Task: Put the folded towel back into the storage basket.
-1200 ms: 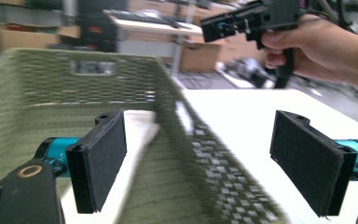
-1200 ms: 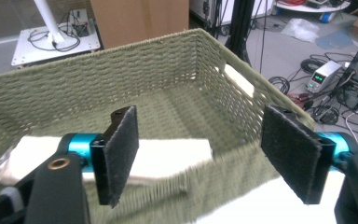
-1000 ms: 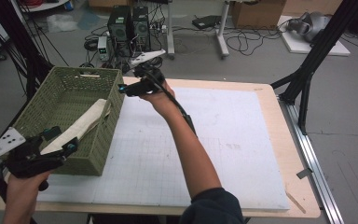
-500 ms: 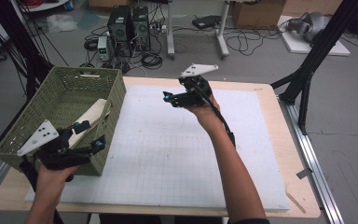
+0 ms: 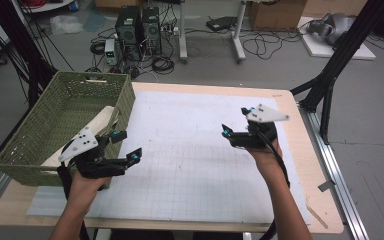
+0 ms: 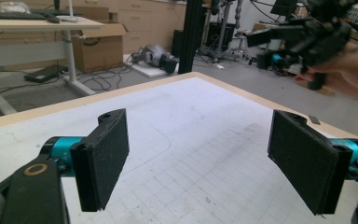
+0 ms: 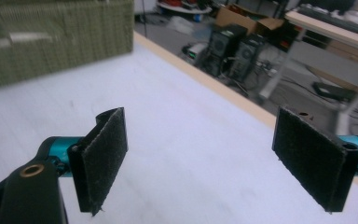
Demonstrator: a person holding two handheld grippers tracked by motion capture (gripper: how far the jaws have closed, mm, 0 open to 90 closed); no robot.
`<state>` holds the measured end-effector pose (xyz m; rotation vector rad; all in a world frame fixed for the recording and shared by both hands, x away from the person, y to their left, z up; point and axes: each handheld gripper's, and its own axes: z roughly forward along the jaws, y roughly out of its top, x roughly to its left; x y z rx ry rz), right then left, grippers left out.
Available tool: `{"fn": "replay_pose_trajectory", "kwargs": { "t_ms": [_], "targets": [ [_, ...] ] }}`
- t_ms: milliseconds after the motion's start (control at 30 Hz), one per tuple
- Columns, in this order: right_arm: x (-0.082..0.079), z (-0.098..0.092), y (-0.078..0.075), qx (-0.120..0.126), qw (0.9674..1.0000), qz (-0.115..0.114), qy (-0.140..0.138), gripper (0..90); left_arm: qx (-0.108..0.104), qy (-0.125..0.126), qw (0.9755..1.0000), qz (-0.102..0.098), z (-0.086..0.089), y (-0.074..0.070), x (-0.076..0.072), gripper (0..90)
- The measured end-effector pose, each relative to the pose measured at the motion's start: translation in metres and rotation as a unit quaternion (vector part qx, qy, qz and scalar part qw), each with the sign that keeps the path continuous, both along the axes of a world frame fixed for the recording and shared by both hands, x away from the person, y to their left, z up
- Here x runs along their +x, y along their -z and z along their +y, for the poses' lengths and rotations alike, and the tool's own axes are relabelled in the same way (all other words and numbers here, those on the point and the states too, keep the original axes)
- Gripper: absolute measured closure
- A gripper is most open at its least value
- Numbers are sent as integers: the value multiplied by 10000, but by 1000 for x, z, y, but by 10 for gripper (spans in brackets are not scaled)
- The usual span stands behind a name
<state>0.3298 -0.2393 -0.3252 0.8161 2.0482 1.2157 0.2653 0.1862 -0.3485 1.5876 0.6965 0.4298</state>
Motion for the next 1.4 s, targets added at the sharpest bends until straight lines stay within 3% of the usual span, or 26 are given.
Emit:
{"fn": "replay_pose_trajectory", "kwargs": {
  "t_ms": [133, 233, 367, 533, 567, 800, 1400],
  "targets": [
    [-29, -22, 17, -254, 9995, -60, 201, 167, 13, 43, 10000, 17, -7, 7, 5, 208],
    [-50, -34, 30, -265, 9992, -67, 300, 167, 51, 109, 9999, 24, -15, 13, 8, 208],
    [-68, -49, 41, -127, 9990, -37, 425, 166, 253, 159, 9995, 101, -27, 22, 12, 208],
    [-82, -62, 52, 234, 9979, -3, 605, 166, 347, 163, 9992, 151, -39, 37, 14, 207],
    [-84, -64, 55, 320, 9975, 41, 631, 166, 377, 141, 9991, 155, -41, 40, 14, 207],
    [-83, -75, 76, 327, 9962, 247, 774, 167, 424, 118, 9988, 207, -44, 54, 14, 207],
    [-79, -72, 81, 254, 9967, 267, 722, 166, 394, 75, 9991, 146, -40, 55, 9, 208]
  ]
}}
